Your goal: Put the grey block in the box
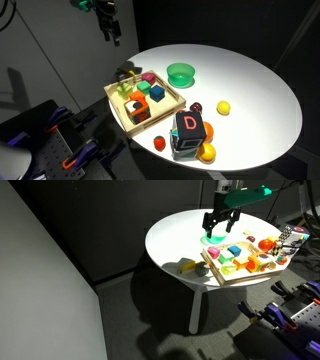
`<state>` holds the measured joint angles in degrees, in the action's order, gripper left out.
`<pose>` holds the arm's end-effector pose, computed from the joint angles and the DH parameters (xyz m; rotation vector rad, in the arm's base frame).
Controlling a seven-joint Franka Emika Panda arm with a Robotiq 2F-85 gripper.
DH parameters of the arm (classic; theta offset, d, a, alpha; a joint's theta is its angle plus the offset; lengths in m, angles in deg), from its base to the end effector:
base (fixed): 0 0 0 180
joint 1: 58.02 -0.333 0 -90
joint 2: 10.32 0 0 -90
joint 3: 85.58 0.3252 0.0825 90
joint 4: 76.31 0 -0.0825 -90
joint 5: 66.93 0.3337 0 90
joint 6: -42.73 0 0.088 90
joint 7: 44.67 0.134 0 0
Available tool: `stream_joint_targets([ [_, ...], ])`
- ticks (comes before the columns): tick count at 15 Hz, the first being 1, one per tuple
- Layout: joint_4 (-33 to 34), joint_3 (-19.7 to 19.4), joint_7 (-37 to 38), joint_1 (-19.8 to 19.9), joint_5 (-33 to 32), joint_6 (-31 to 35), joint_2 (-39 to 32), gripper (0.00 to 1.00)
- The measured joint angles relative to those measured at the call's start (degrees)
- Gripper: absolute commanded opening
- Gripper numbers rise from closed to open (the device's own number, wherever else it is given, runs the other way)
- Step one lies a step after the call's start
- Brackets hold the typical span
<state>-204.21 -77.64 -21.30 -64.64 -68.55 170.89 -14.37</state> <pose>0.4723 0.1208 0.3507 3.1007 -0.2105 -0.0901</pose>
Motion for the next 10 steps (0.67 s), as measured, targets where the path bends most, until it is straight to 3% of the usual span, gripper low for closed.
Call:
stream_joint_targets([
  [10,0.1,-0.4,-0.2,0.0,0.0,0.1,-2.4,1.00],
])
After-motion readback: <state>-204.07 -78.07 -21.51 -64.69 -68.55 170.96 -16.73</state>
